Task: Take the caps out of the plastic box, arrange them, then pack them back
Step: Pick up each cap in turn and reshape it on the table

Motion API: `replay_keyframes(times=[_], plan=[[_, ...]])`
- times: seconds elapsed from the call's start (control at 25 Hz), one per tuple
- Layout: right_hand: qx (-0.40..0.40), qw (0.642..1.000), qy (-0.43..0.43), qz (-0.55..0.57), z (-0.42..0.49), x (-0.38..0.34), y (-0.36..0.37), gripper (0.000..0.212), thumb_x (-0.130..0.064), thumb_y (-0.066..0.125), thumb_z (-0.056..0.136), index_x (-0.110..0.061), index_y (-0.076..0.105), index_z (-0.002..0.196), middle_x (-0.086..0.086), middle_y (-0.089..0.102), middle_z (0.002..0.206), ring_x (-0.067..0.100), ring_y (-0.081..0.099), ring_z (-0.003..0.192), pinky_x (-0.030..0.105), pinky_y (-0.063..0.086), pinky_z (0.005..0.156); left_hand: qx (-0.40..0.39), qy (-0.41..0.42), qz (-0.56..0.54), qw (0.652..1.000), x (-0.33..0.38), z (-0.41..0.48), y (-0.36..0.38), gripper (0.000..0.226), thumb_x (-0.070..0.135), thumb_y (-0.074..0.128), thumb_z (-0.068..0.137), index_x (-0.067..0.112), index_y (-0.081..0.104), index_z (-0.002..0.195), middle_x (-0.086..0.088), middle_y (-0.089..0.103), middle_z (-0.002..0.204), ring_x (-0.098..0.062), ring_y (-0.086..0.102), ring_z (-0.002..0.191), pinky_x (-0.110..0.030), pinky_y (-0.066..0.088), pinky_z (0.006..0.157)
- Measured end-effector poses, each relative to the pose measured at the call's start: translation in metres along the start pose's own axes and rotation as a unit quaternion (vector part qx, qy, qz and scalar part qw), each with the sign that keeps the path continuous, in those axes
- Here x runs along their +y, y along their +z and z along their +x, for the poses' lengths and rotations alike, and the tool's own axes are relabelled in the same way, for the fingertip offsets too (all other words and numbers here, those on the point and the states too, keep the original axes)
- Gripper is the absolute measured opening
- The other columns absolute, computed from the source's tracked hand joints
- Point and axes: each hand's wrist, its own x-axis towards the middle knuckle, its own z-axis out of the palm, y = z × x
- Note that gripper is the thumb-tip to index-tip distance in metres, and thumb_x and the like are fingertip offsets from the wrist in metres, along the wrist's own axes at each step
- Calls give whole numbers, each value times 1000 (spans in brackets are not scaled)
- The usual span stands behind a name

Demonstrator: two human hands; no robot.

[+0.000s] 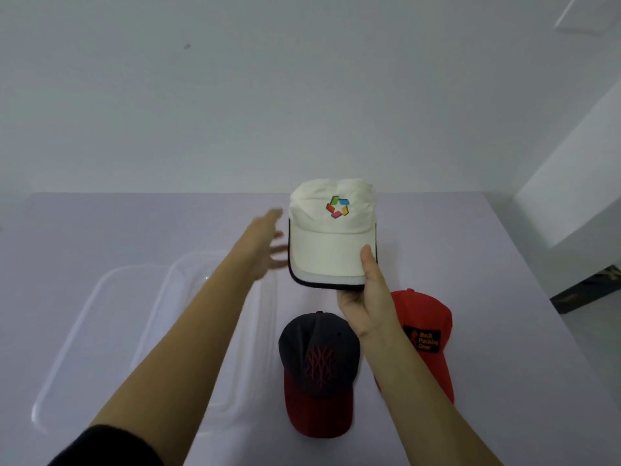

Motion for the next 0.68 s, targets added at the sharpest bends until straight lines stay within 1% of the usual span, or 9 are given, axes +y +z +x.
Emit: replay_keyframes(times=[0.04,0.12,0.16,0.24,0.32,0.44,0.52,0.6,0.68], plan=[[-3,1000,-12,-8,7,-1,0,21,-20,53,93,-15,62,111,5,74,99,17,72,88,32,59,77,-70,-44,-57,995,-16,-7,3,35,32,49,93,12,52,120,-10,56,115,-28,59,94,-43,55,73],[-8,999,-22,-29,21,0,-1,23,-22,51,94,-16,60,114,5,73,103,17,71,91,33,59,78,-158,-64,-207,963,-38,-17,8,31,16,50,92,5,53,121,-12,65,107,-30,64,96,-44,58,79],[-10,999,-20,-36,28,1,-2,24,-22,50,94,-16,59,115,5,73,103,17,71,92,33,59,76,-171,-57,-258,949,-46,-14,9,33,9,49,91,2,53,123,-14,68,107,-30,66,97,-42,59,80],[-7,999,-11,-51,42,3,-7,27,-25,50,94,-16,56,119,6,71,107,19,70,94,33,59,75,-160,-54,-303,938,-53,2,9,32,0,45,91,-1,53,122,-16,68,110,-30,67,98,-39,60,76],[17,995,-2,-95,62,4,-16,35,-28,50,94,-15,51,127,9,65,119,20,66,100,33,59,77,-135,-81,-310,938,-58,25,8,30,-2,41,92,2,54,118,-15,66,111,-31,63,101,-41,60,76],[111,970,39,-211,96,8,-40,43,-20,52,94,-1,45,132,17,56,129,25,60,106,35,54,83,-78,-139,-250,955,-73,58,5,39,-6,39,90,2,49,126,-15,61,114,-32,59,102,-46,56,77],[169,941,71,-284,116,13,-58,44,-17,54,93,4,45,130,19,55,128,27,57,106,36,52,86,-40,-178,-209,961,-84,78,4,40,-9,39,87,-1,47,126,-17,58,109,-33,58,97,-46,52,75],[200,911,91,-349,133,18,-74,43,-20,56,93,4,47,128,17,56,123,26,57,105,35,52,86,-15,-201,-185,962,-96,95,7,34,-11,37,88,-2,46,119,-16,57,102,-32,57,92,-47,50,80],[224,879,110,-406,144,23,-86,43,-26,57,92,2,50,125,15,58,120,25,58,103,36,51,91,1,-209,-161,964,-106,107,13,29,-10,36,89,0,46,115,-14,57,99,-30,57,89,-48,47,87]])
